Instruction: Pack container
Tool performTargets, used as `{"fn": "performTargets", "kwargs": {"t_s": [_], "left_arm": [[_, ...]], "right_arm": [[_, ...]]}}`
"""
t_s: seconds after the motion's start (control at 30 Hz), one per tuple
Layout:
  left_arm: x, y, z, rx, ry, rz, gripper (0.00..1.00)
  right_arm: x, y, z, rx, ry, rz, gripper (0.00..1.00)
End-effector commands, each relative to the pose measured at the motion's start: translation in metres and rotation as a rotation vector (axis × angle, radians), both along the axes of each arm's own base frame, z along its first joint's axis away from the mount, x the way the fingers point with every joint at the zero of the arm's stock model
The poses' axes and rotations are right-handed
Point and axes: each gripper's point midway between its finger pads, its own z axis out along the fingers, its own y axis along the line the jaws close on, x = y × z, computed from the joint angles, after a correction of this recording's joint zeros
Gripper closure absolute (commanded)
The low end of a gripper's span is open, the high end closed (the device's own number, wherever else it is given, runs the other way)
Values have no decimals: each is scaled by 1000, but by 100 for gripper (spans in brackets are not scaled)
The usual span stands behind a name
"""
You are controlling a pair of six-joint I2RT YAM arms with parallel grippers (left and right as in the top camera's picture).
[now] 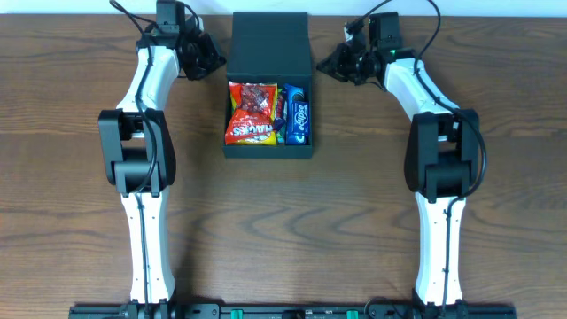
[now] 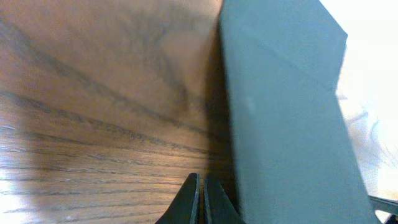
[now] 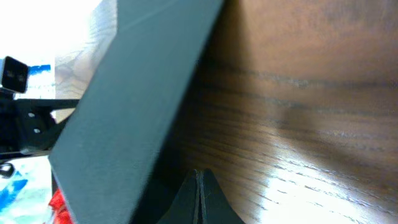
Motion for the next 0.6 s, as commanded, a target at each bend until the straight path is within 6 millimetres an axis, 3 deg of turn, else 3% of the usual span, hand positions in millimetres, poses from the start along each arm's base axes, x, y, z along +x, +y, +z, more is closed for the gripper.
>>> {"fn": "performTargets", "kwargs": {"t_s": [0.0, 0.17, 0.37, 0.57], "left_arm": [[1, -5, -9, -62, 29, 9, 94], [4, -15, -2, -115, 11, -6, 94], [-18, -27, -9, -129, 95, -60, 94], [-36, -27, -16, -112, 158, -92, 94]], "right_arm": [[-4, 2, -10, 52, 52, 3, 98], [-12, 18, -16, 93, 70, 47, 99], [-25, 37, -7, 170, 87, 126, 99], [-44, 38, -13, 175, 156, 166, 99]]}}
